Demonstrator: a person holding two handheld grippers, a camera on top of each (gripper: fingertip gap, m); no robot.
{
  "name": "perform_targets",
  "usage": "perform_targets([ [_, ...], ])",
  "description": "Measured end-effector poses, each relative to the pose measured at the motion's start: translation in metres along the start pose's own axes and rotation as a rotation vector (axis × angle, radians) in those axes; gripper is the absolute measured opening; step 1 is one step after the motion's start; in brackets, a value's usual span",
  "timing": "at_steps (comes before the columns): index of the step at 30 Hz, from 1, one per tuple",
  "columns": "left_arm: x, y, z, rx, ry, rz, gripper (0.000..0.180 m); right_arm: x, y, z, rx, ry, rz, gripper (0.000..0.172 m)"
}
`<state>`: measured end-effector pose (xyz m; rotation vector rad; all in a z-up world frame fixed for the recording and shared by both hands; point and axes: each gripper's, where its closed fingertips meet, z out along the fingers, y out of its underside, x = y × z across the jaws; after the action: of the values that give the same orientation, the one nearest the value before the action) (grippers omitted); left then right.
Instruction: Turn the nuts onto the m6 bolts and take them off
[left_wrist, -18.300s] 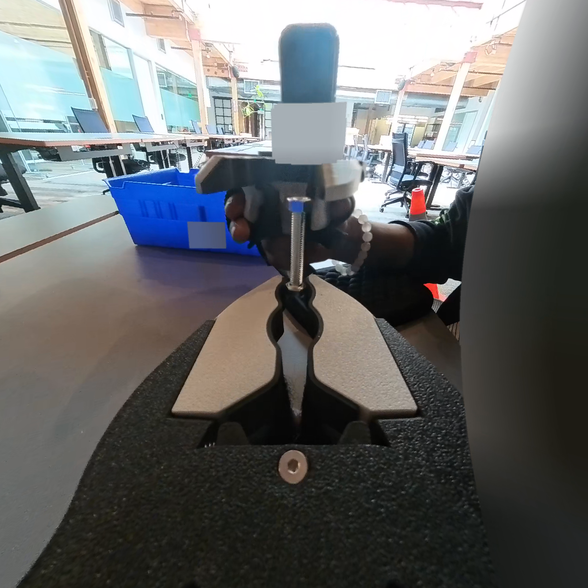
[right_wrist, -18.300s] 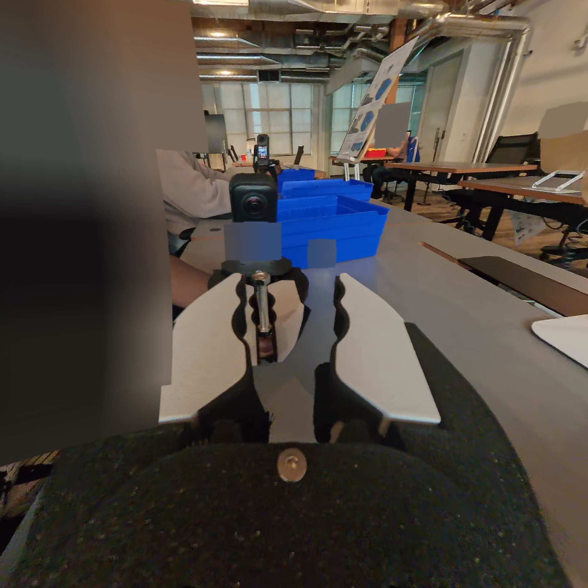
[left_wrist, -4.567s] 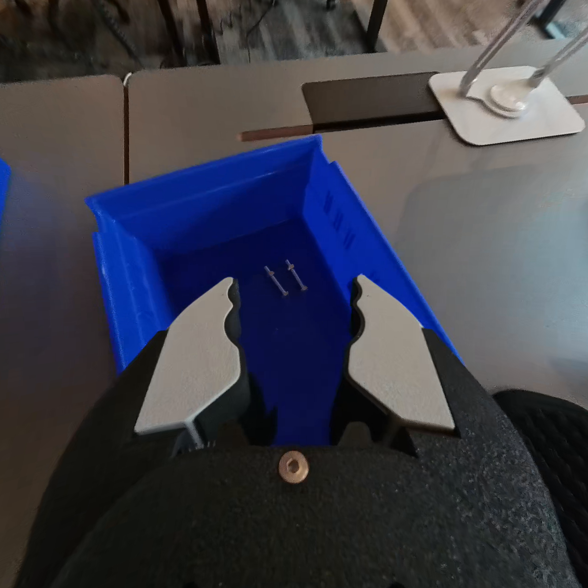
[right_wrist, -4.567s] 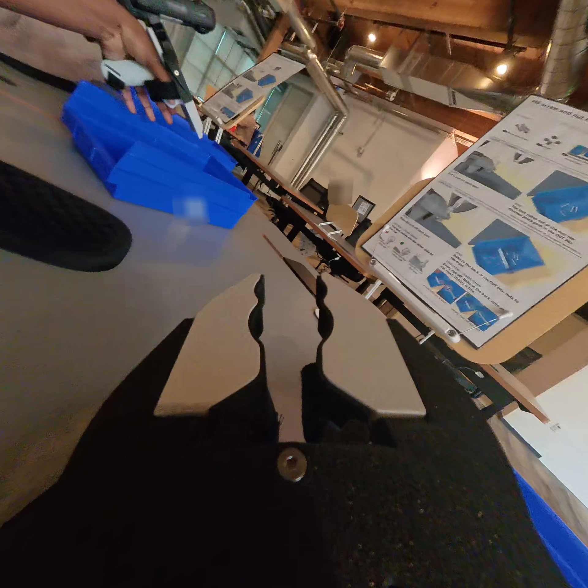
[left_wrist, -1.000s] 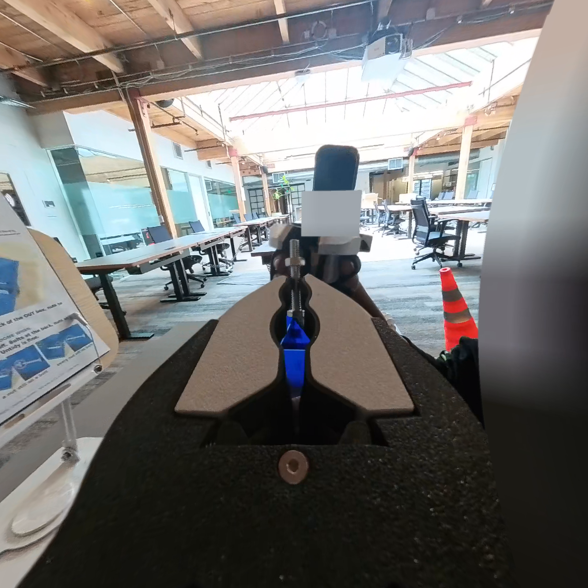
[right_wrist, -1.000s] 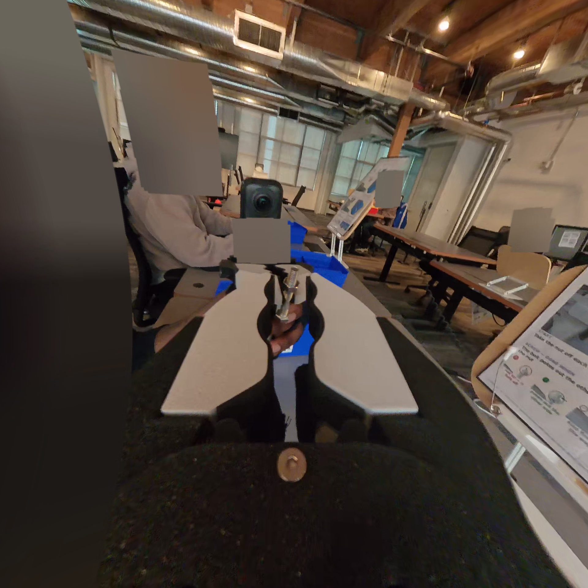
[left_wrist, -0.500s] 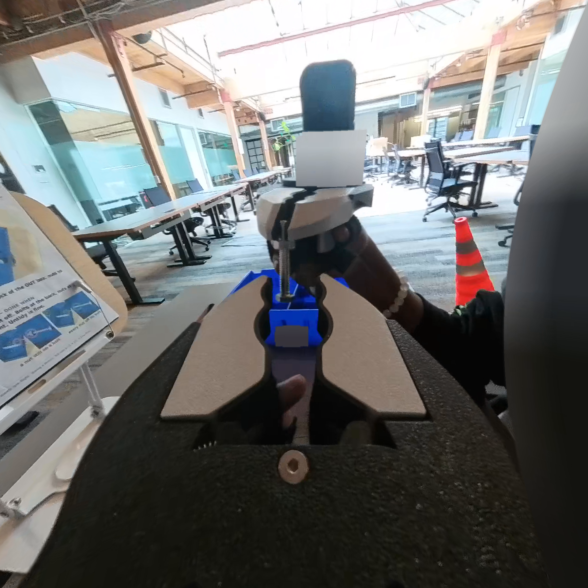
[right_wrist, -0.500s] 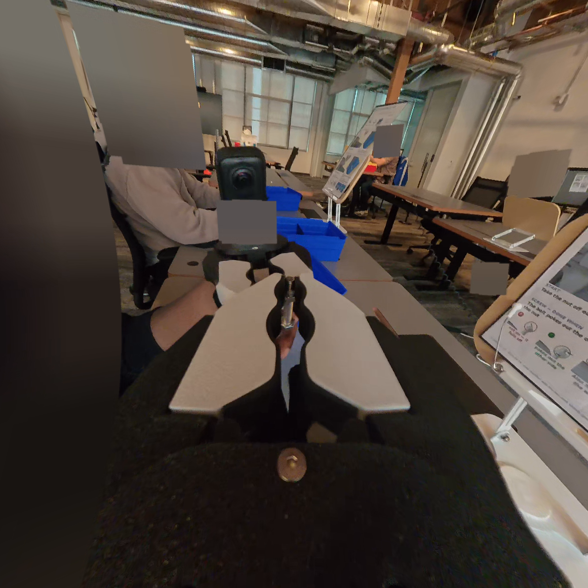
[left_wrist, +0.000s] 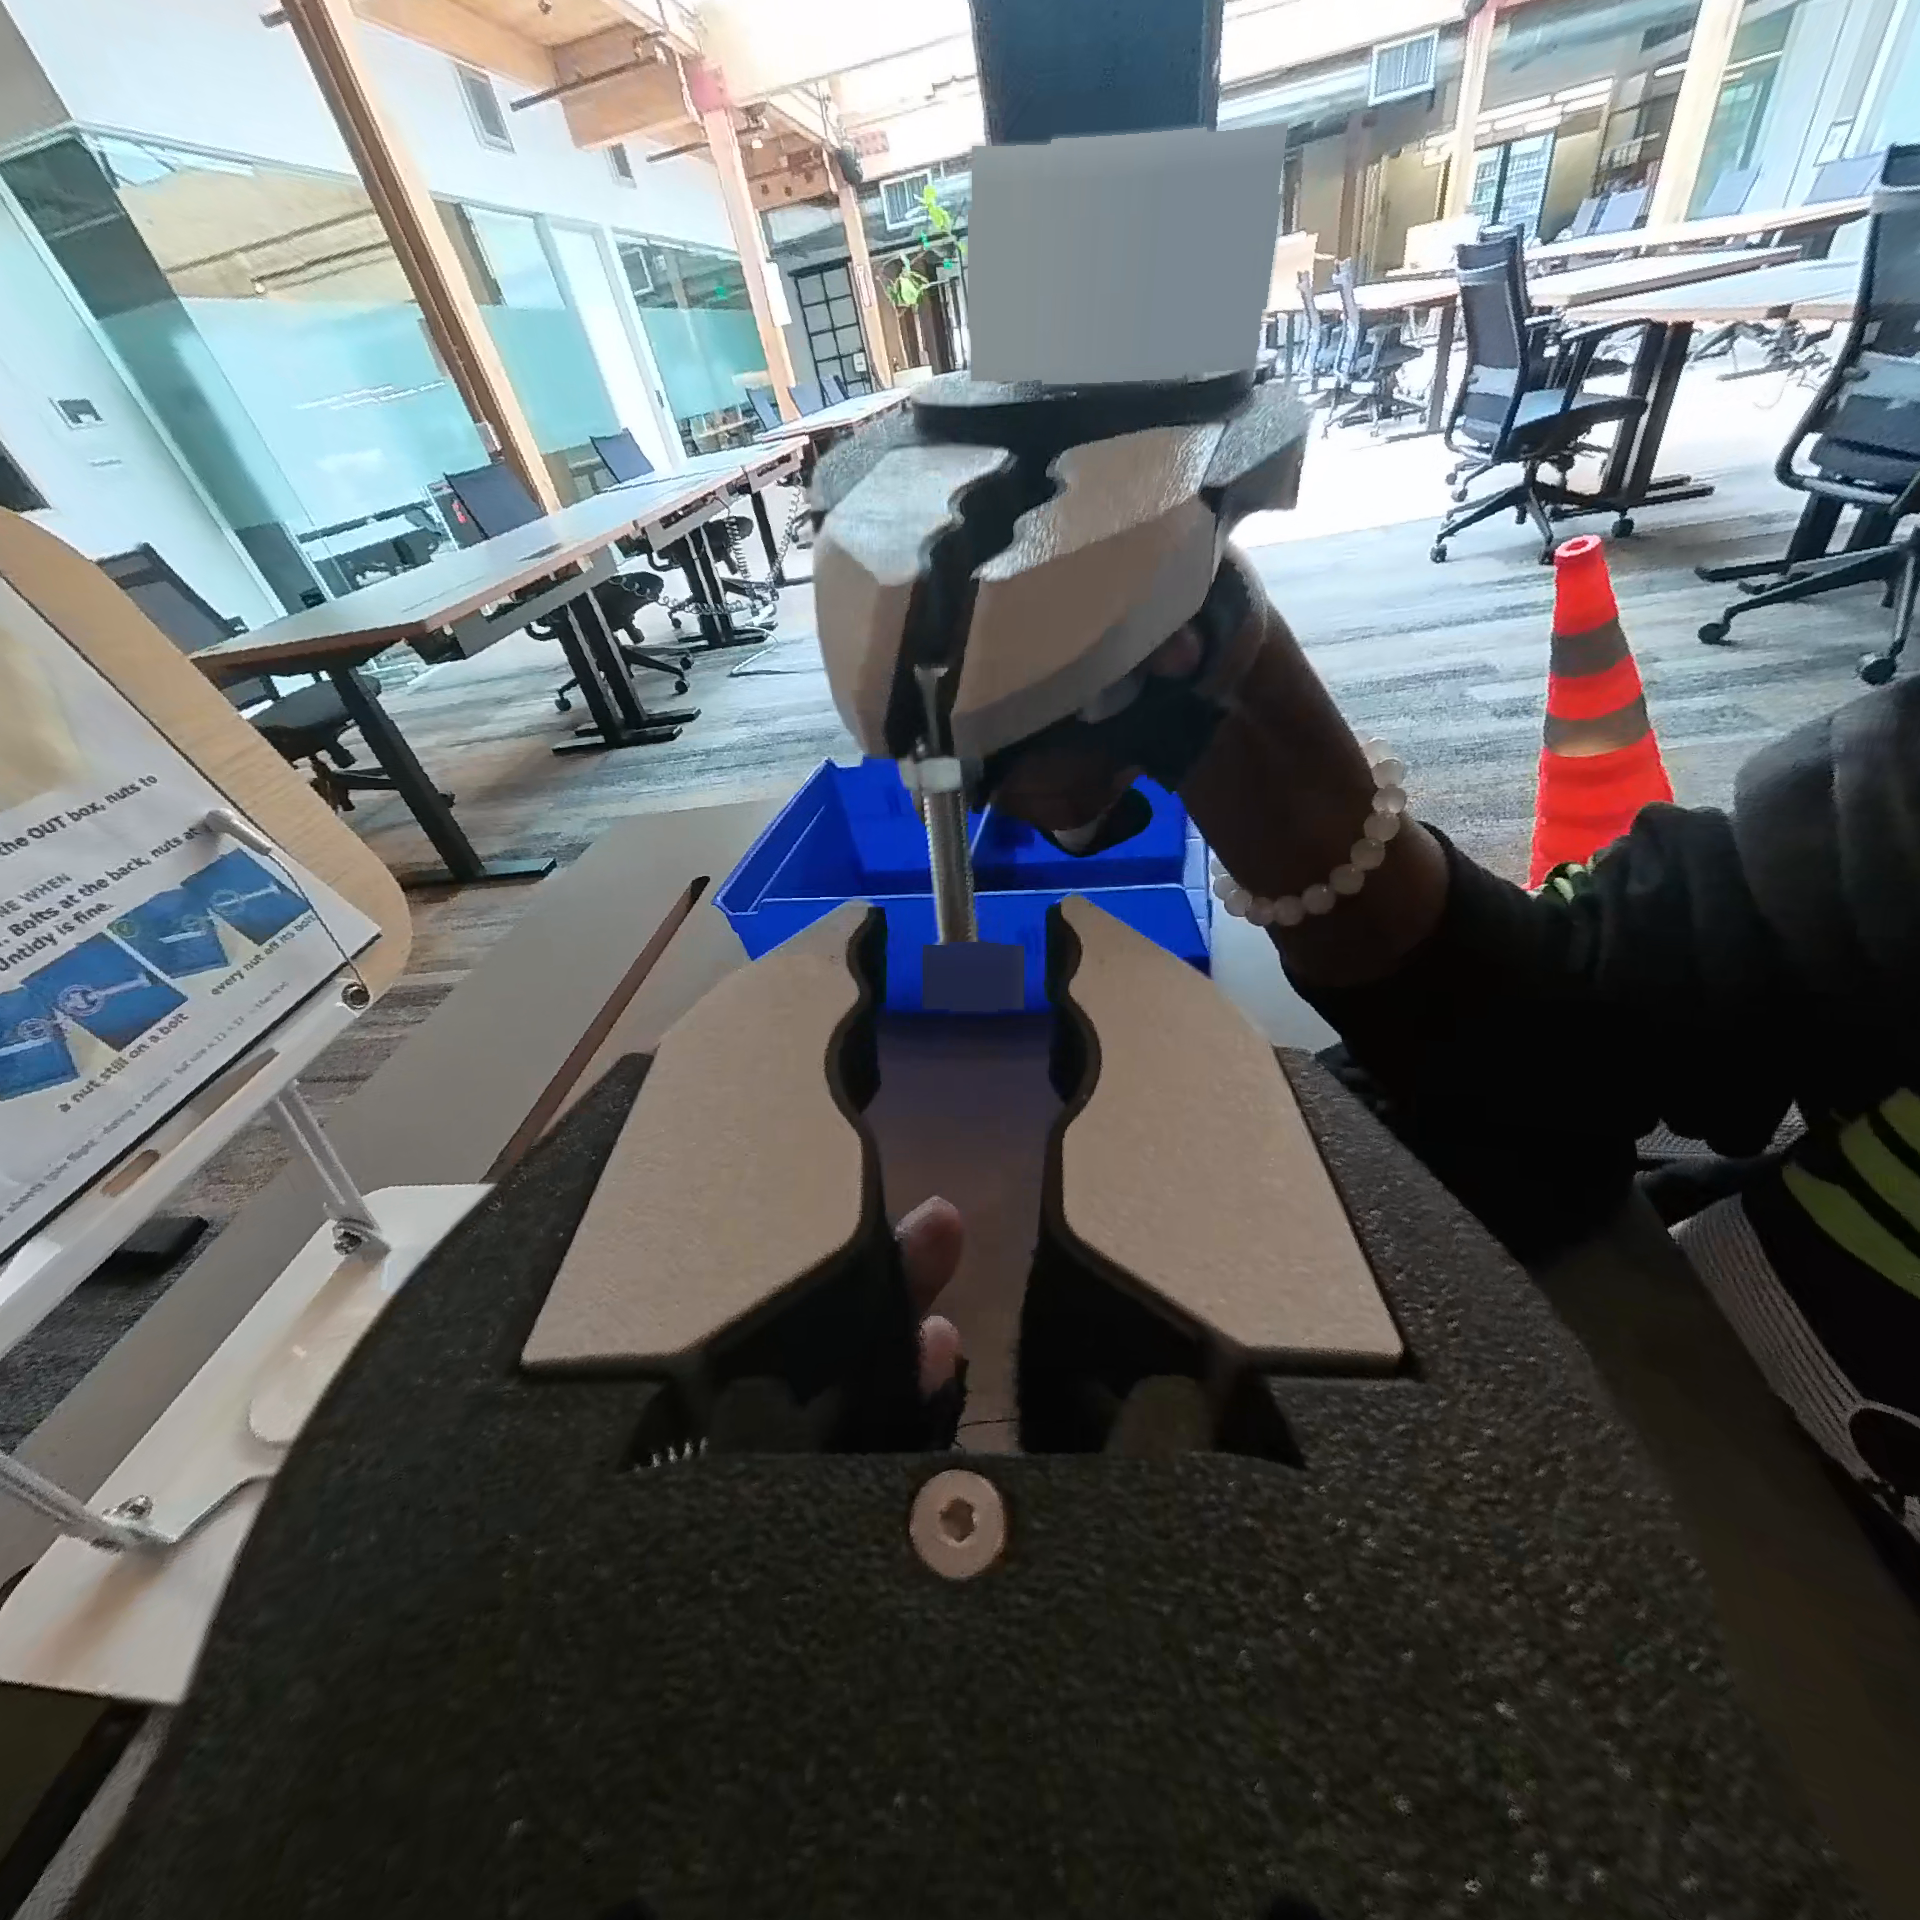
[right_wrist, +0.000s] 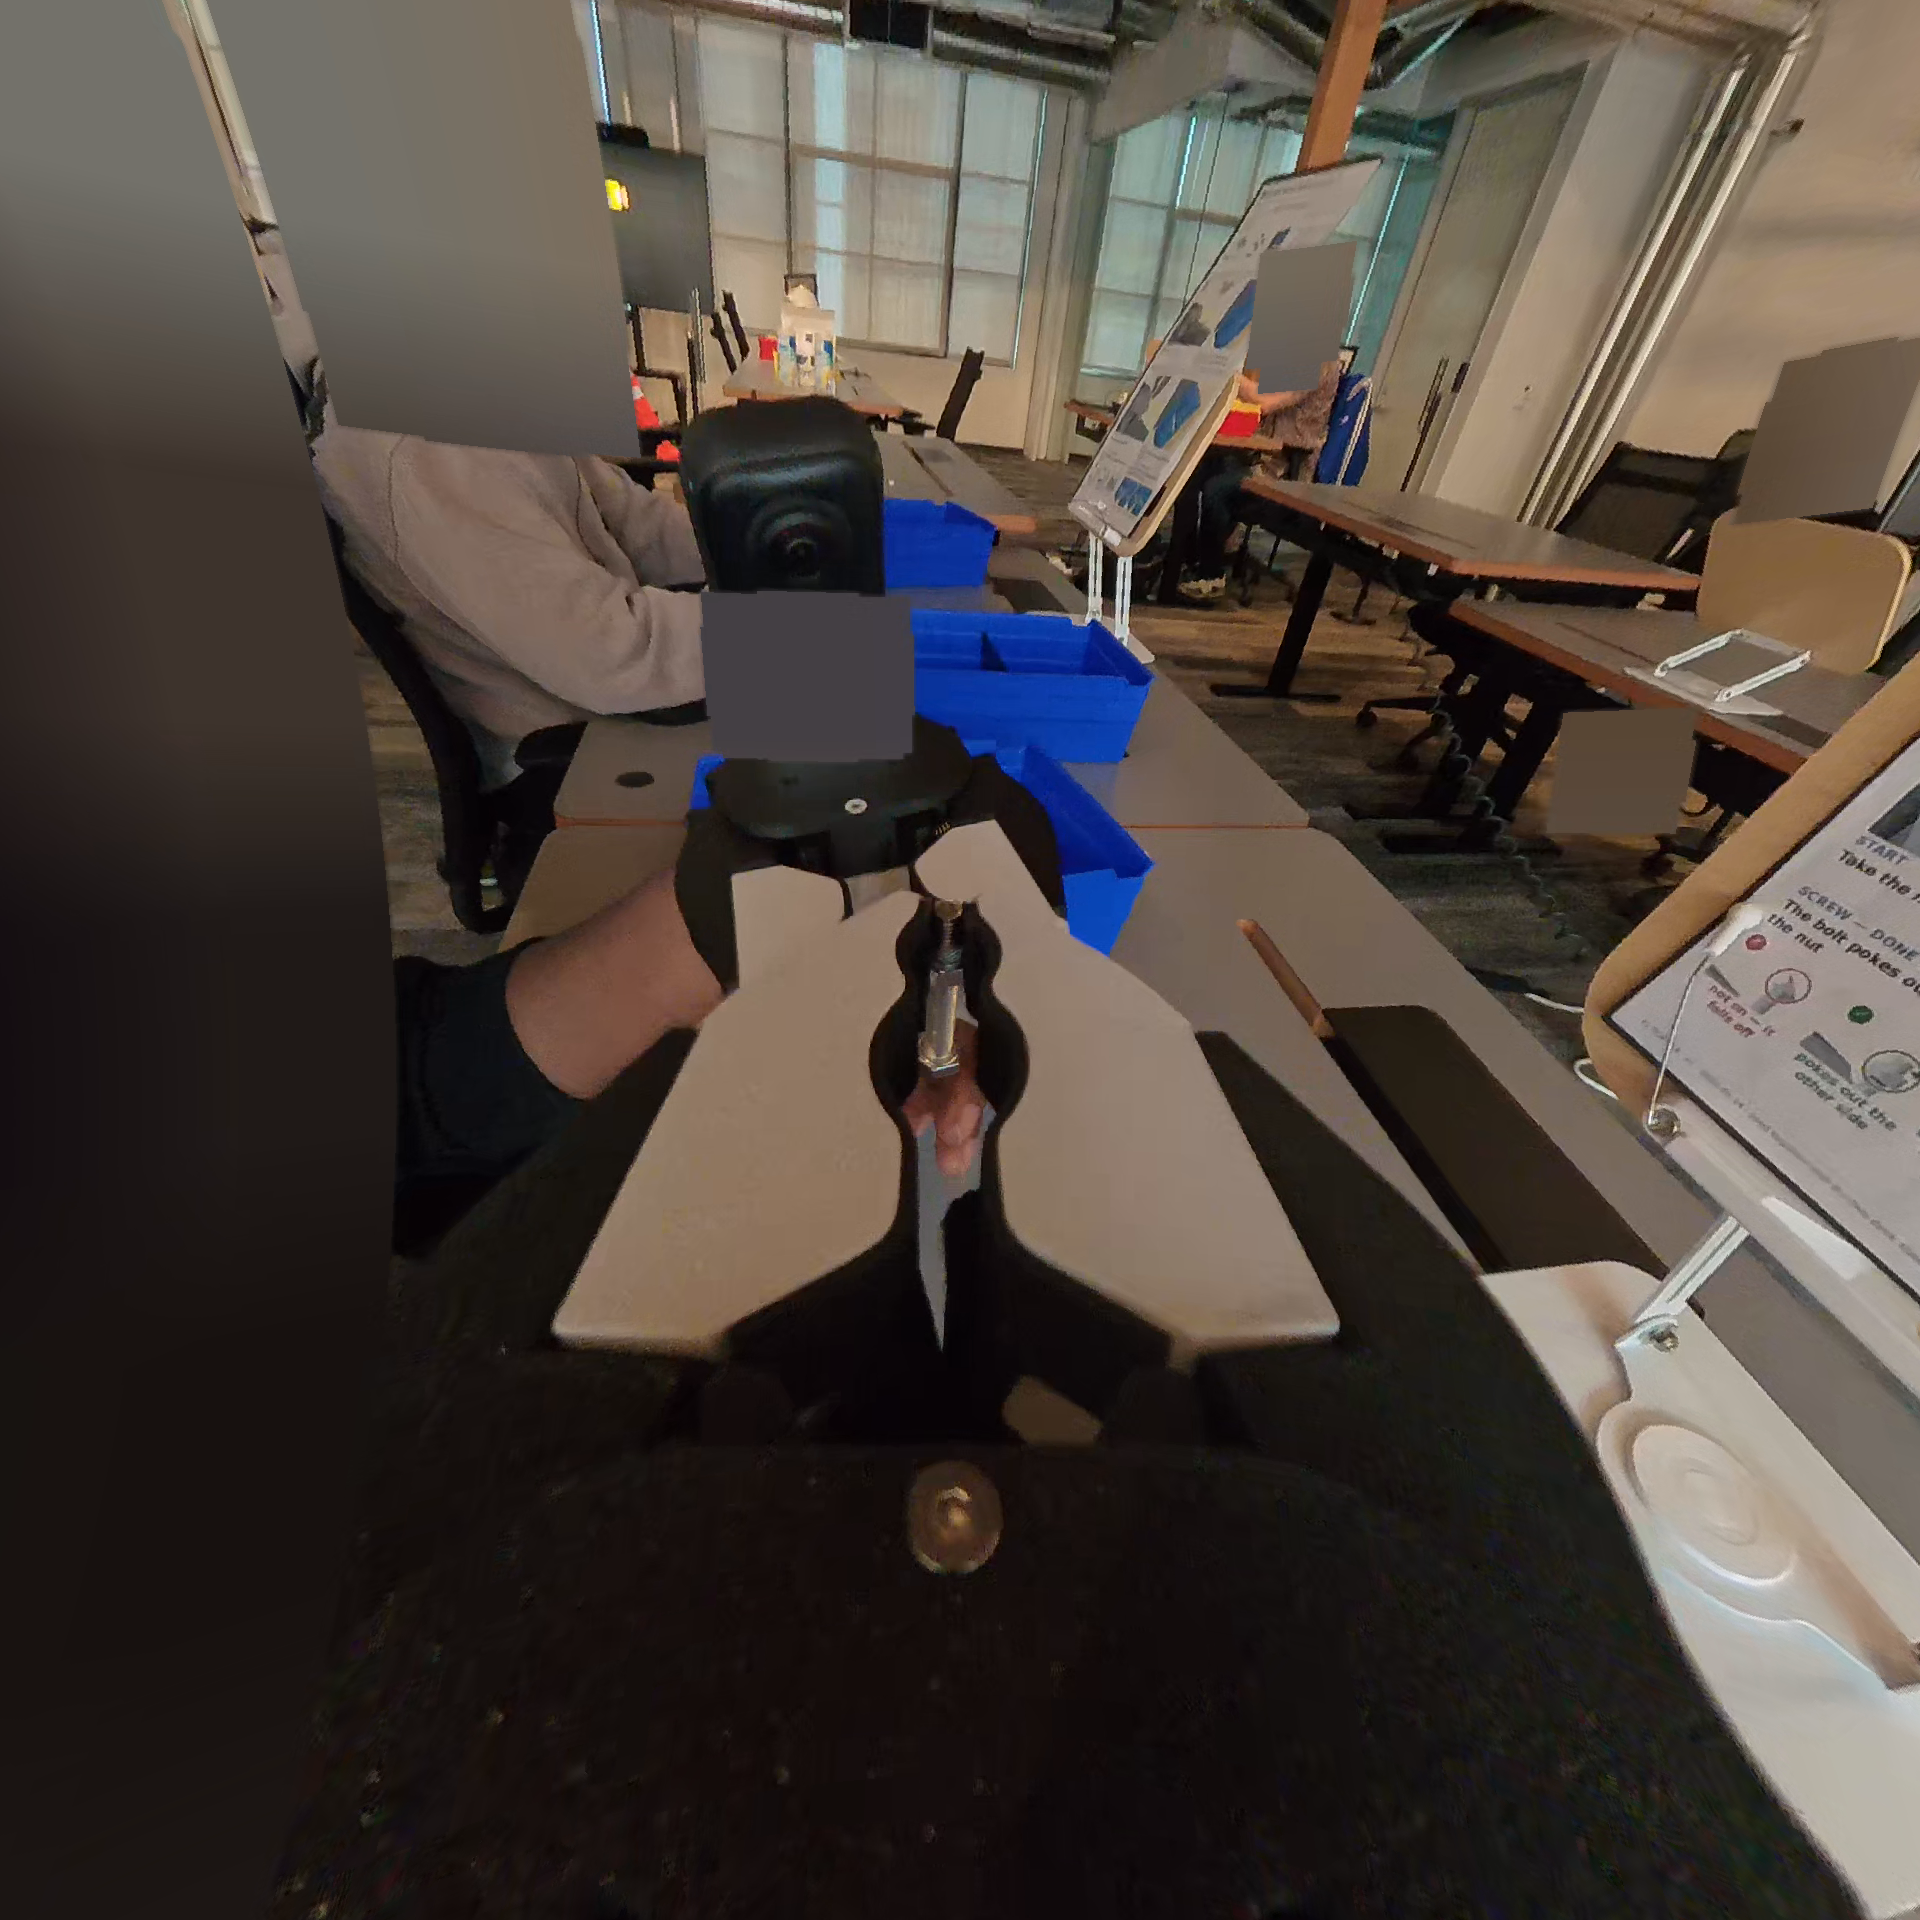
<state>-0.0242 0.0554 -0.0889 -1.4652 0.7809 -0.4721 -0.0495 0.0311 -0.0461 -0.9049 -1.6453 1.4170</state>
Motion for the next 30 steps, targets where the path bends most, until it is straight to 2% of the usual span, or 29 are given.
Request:
perform_targets([
  [3, 0.001, 0.004, 0.0, -0.018, 0.017, -0.009, 0.025, 0.002, 0.001, 0.0, -0.004, 0.008, -0.004, 0.004],
  [7, -0.001, 0.007, 0.001, -0.03, 0.017, -0.021, 0.009, 0.002, 0.003, 0.0, -0.016, 0.008, -0.004, 0.004],
  [14, -0.006, 0.004, 0.004, 0.009, 0.001, -0.03, 0.008, 0.006, 0.0, -0.002, 0.011, 0.029, -0.03, 0.005],
  [15, -0.007, 0.0, 0.004, 0.036, -0.011, -0.041, 0.008, 0.007, -0.004, -0.003, 0.038, 0.036, -0.049, 0.01],
  [17, -0.01, -0.01, 0.002, 0.096, -0.023, -0.073, 0.008, 0.007, -0.009, -0.006, 0.075, 0.041, -0.078, 0.037],
  [19, -0.012, -0.017, -0.002, 0.129, -0.046, -0.085, 0.008, 0.01, -0.01, -0.007, 0.082, 0.06, -0.099, 0.048],
  [25, -0.006, -0.022, -0.004, 0.119, -0.034, -0.079, 0.008, 0.01, -0.022, -0.004, 0.177, 0.084, -0.127, 0.046],
  [30, -0.001, -0.024, -0.003, 0.128, -0.004, -0.086, 0.007, 0.014, -0.025, -0.01, 0.191, 0.116, -0.128, 0.037],
])
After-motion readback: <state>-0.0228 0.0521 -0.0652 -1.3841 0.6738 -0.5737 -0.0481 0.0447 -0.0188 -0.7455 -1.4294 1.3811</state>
